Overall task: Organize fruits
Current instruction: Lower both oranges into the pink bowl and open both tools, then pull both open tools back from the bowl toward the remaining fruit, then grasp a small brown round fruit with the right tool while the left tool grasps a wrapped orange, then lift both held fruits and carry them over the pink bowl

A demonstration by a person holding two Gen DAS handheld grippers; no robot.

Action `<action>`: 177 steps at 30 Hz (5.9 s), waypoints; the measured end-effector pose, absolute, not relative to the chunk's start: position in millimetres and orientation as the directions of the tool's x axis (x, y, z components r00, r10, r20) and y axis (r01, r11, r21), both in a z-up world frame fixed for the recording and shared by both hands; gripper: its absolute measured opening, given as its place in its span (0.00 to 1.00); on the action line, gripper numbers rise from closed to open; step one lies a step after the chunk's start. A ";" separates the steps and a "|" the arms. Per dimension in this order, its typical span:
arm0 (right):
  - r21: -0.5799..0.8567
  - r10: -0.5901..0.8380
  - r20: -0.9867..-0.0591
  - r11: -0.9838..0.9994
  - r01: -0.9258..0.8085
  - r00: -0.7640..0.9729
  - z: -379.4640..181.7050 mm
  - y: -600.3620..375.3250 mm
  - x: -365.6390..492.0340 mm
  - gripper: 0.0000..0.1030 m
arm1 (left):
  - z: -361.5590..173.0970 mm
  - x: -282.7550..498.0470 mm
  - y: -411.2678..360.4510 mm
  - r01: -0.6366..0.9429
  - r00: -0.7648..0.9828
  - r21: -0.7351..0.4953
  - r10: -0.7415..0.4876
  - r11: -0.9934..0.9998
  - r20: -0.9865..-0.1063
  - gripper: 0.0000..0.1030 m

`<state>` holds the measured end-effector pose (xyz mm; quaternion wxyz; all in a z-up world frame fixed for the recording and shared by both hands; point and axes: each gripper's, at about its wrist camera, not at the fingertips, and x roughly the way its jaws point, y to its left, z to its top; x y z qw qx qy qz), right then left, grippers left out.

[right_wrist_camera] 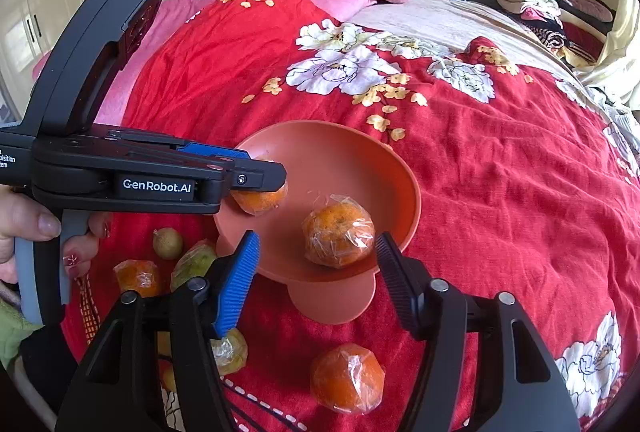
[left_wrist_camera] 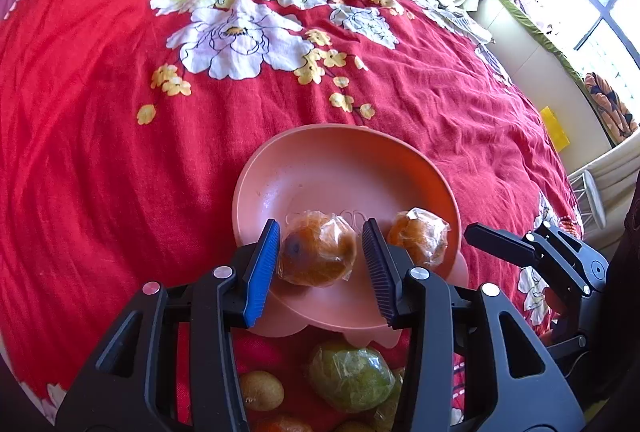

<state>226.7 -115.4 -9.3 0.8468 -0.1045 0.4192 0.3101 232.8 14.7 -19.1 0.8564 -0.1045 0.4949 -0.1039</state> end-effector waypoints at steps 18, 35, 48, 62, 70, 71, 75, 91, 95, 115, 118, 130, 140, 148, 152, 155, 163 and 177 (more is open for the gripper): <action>0.104 0.448 -0.745 0.809 -0.578 0.494 8.1 -132.3 214.0 0.71 | 6.2 210.2 11.9 0.068 0.550 -0.222 -0.223 0.973 -0.805 0.55; 0.106 0.454 -0.705 0.827 -0.552 0.545 29.8 -145.2 200.6 0.84 | 30.2 184.0 20.6 0.020 0.609 -0.184 -0.158 0.983 -0.777 0.89; 0.109 0.477 -0.681 0.817 -0.566 0.556 43.2 -148.3 186.2 0.91 | 38.8 162.9 35.7 -0.016 0.637 -0.172 -0.122 0.985 -0.761 0.90; 0.096 0.491 -0.701 0.783 -0.614 0.517 39.0 -138.8 158.6 0.93 | 27.2 135.1 48.9 -0.041 0.617 -0.145 -0.089 0.989 -0.782 0.91; 0.097 0.485 -0.734 0.768 -0.633 0.475 23.5 -136.0 140.3 0.93 | 11.4 121.9 52.7 -0.037 0.581 -0.141 -0.094 0.989 -0.808 0.90; 0.099 0.484 -0.741 0.764 -0.638 0.465 19.9 -134.5 137.1 0.93 | 9.4 119.8 52.6 -0.032 0.577 -0.142 -0.097 0.989 -0.811 0.90; 0.098 0.480 -0.760 0.751 -0.653 0.438 9.6 -129.8 127.7 0.93 | 1.0 112.0 52.4 -0.026 0.557 -0.134 -0.097 0.991 -0.825 0.90; 0.107 0.466 -0.787 0.749 -0.654 0.405 -9.1 -125.5 110.9 0.93 | -18.0 89.9 41.8 0.008 0.514 -0.157 -0.139 0.988 -0.846 0.90; 0.111 0.466 -0.790 0.747 -0.656 0.397 -13.2 -123.9 108.0 0.93 | -22.5 88.6 38.5 0.014 0.506 -0.163 -0.147 0.987 -0.850 0.86; 0.151 0.484 -0.818 0.703 -0.695 0.311 -42.0 -98.1 105.8 0.34 | -35.1 103.2 31.3 0.070 0.467 -0.220 -0.227 0.973 -0.855 0.47; 0.148 0.482 -0.819 0.701 -0.697 0.311 -46.2 -94.4 108.8 0.30 | -38.5 106.3 32.7 0.070 0.458 -0.230 -0.236 0.971 -0.857 0.47; 0.172 0.498 -0.814 0.700 -0.693 0.300 -48.9 -96.6 114.2 0.22 | -49.8 119.7 31.7 0.082 0.429 -0.218 -0.232 0.973 -0.873 0.41; 0.205 0.516 -0.805 0.705 -0.679 0.293 -44.0 -104.4 113.7 0.22 | -52.5 124.3 34.6 0.110 0.422 -0.221 -0.247 0.969 -0.873 0.34; 0.223 0.541 -0.776 0.716 -0.661 0.325 -24.7 -120.3 112.5 0.22 | -32.8 108.4 43.2 0.096 0.460 -0.262 -0.276 0.960 -0.844 0.31; 0.222 0.549 -0.757 0.726 -0.651 0.354 -14.0 -128.3 115.1 0.22 | -21.3 104.5 44.6 0.097 0.478 -0.276 -0.288 0.956 -0.830 0.31; 0.224 0.552 -0.747 0.735 -0.640 0.371 -8.7 -134.5 118.9 0.22 | -12.9 105.8 42.9 0.102 0.494 -0.275 -0.288 0.956 -0.820 0.31; 0.224 0.557 -0.722 0.750 -0.622 0.411 4.9 -144.9 134.0 0.22 | 7.2 123.8 30.8 0.133 0.518 -0.278 -0.306 0.951 -0.799 0.31; 0.194 0.544 -0.689 0.775 -0.602 0.478 22.7 -158.1 163.2 0.22 | 10.7 161.1 10.2 0.157 0.514 -0.273 -0.315 0.949 -0.798 0.31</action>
